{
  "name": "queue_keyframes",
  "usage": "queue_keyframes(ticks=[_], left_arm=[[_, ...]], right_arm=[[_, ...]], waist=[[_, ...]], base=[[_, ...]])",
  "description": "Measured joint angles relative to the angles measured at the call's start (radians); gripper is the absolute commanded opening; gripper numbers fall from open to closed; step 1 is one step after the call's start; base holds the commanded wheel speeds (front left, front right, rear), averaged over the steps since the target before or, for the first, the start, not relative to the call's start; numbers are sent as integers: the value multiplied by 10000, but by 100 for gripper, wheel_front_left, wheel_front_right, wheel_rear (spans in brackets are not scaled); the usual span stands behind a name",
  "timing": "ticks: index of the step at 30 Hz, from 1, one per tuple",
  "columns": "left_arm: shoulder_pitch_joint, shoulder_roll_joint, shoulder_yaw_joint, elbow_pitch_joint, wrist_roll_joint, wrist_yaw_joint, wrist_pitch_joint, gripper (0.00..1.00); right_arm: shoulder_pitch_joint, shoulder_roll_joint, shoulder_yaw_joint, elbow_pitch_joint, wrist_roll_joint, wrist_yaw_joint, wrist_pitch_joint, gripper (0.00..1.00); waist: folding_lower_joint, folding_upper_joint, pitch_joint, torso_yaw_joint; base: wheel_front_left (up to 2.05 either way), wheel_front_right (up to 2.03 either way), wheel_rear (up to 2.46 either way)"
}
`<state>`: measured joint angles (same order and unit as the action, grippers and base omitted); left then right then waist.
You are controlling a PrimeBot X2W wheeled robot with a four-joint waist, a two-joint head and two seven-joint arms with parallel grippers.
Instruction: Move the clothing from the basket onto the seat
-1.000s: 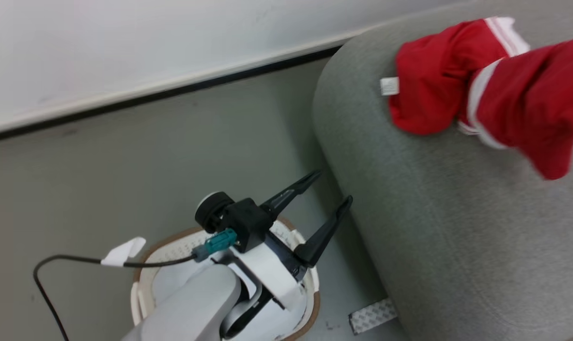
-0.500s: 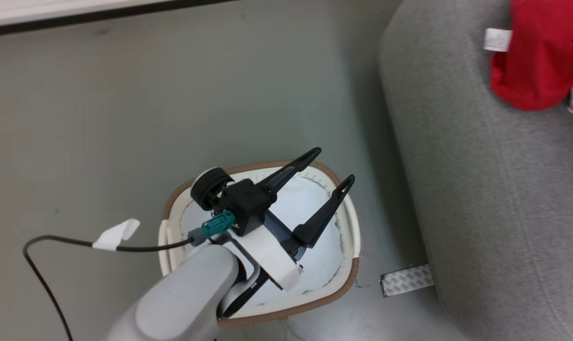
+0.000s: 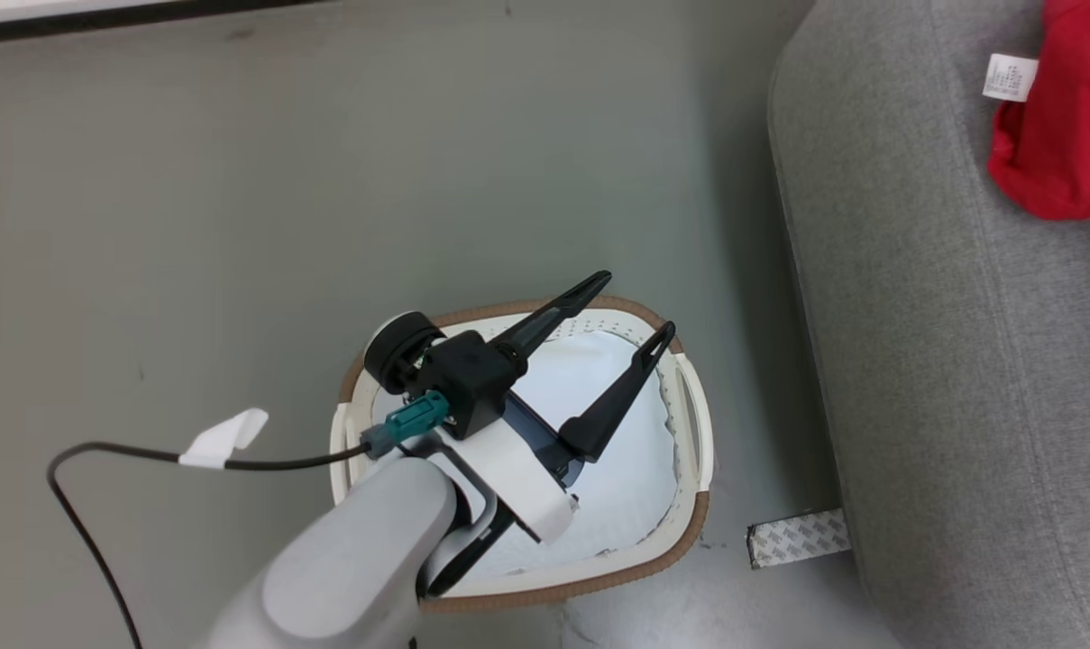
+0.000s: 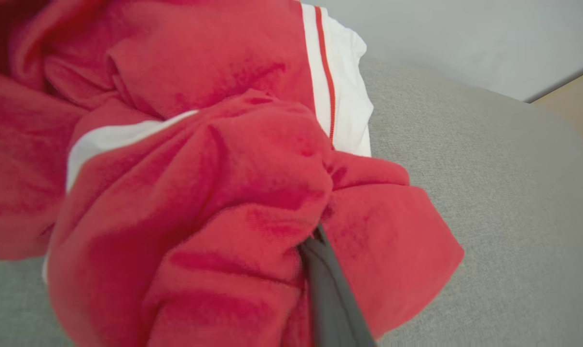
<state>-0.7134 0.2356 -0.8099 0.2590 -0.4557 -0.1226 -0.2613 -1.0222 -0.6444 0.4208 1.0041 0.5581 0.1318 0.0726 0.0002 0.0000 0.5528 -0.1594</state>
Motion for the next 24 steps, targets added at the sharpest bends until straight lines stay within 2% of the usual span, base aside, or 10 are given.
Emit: queue_keyframes(ticks=[5,11,18,24], left_arm=[[212,-44,199,58,-25,-2,-13,100],[753,-71,479,92,-65,-2,-15,100],[1491,-84,872,121,-136,13,-17,100],[2131,-111,1227,77,-165,69,-17,100]], right_arm=[[36,-113,750,-178,433,0,188,100],[712,-234,2138,-1028,1248,2,433,100],[1655,-972,3588,-2046,2516,2,1333,100],[2156,-1758,4314,-2972,3310,2,1641,100]], waist=[[0,0,-405,-112],[-2,0,-1219,-384],[-2,0,-2362,-721],[-3,0,-3259,-874]], base=[[0,0,0],[0,0,0],[0,0,0],[0,0,0]])
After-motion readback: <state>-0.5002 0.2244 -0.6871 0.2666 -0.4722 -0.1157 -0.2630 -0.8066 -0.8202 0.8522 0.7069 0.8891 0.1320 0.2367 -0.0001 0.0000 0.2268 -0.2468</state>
